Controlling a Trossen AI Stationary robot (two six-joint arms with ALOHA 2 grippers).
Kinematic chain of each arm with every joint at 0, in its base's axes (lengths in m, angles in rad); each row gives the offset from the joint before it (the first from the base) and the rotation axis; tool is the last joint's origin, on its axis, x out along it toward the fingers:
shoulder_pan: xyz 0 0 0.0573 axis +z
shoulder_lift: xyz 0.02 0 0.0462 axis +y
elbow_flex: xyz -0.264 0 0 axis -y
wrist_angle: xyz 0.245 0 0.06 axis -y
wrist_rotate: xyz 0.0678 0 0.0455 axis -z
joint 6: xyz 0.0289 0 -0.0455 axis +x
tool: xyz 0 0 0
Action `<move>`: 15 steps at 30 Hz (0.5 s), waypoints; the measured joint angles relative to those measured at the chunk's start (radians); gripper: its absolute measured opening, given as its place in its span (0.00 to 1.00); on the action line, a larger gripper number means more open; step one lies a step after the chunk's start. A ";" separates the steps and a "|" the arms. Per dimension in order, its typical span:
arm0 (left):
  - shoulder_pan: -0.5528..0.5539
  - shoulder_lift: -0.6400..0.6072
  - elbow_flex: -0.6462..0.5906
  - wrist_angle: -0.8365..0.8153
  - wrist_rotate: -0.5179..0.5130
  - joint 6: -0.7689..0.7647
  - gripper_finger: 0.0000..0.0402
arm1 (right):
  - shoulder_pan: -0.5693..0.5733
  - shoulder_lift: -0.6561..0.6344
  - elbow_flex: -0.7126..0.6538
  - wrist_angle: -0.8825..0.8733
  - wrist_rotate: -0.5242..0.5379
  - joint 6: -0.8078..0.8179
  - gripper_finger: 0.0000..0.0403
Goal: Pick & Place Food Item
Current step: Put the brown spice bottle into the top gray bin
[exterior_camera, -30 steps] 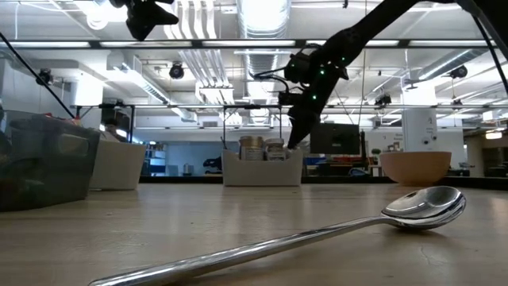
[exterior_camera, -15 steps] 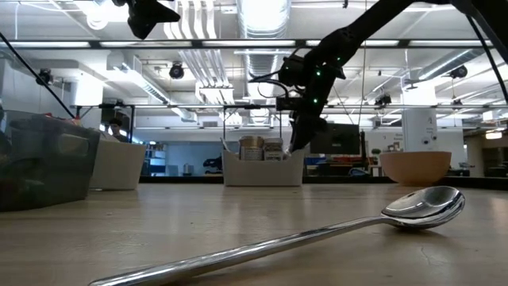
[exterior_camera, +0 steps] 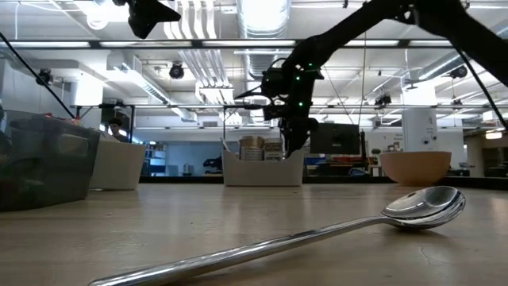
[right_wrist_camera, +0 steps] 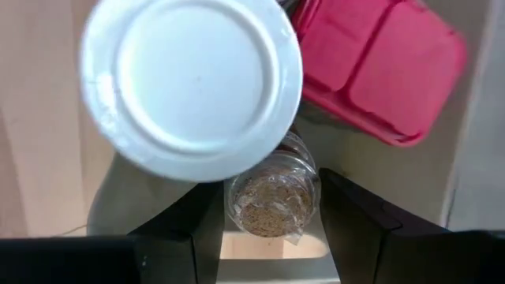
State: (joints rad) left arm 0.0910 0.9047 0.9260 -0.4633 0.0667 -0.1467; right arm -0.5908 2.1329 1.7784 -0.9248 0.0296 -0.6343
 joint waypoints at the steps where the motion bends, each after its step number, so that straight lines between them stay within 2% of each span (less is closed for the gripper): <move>1: 0.000 0.000 0.000 0.000 0.000 0.000 0.50 | 0.000 0.022 0.036 -0.039 0.000 0.005 0.41; 9: 0.000 0.000 0.000 -0.005 0.000 0.000 0.50 | 0.000 0.179 0.281 -0.272 -0.002 0.050 0.41; 15: 0.000 0.000 -0.001 -0.007 0.000 -0.008 0.50 | 0.000 0.246 0.380 -0.360 -0.003 0.072 0.41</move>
State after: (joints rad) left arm 0.0906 0.9047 0.9246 -0.4707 0.0669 -0.1545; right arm -0.5907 2.3785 2.1580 -1.2845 0.0265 -0.5622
